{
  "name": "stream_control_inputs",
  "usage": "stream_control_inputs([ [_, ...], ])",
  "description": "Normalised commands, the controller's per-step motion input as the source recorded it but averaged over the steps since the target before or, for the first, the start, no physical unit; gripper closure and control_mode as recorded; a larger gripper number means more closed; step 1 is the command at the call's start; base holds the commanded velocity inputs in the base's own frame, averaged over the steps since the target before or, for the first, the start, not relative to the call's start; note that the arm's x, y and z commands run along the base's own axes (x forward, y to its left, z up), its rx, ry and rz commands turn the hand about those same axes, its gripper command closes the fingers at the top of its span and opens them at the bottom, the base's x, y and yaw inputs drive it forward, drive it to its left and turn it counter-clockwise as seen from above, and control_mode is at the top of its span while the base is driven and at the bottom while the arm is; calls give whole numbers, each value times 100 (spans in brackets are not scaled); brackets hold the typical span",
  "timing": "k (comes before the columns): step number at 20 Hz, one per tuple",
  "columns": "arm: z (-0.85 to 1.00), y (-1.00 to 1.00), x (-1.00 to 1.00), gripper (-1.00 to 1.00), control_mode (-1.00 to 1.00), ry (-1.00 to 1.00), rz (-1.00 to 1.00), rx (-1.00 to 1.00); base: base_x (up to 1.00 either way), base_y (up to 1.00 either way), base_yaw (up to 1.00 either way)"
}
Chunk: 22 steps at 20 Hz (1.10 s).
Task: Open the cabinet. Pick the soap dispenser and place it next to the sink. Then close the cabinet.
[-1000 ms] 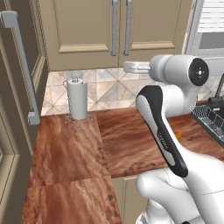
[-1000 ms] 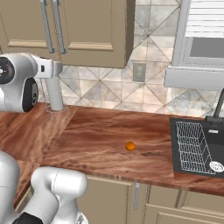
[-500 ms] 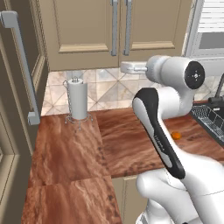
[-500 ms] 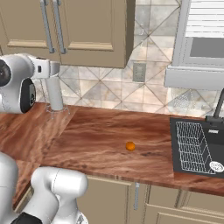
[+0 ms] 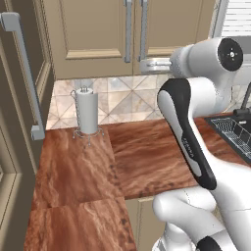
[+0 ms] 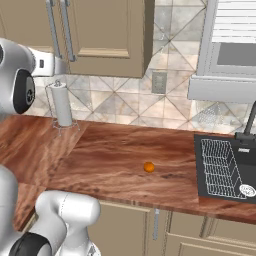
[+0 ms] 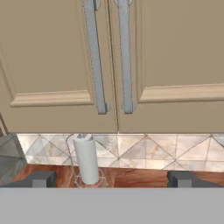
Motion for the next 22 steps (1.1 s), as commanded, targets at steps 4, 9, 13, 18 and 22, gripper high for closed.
stream_control_inputs([
  [4, 0, -18, -13, -100, -100, 12, -3, -3, 0, 0, 0],
  [9, -7, -7, 0, -100, -100, 1, -4, 0, 0, 0, 0],
  [13, -1, 0, 9, -100, -100, 0, -7, -2, 0, 0, 0],
  [18, 0, 0, 31, -100, -100, 0, -11, 0, 0, 0, 0],
  [22, 2, 0, 29, -100, -100, 0, -9, 0, 0, 0, 0],
])
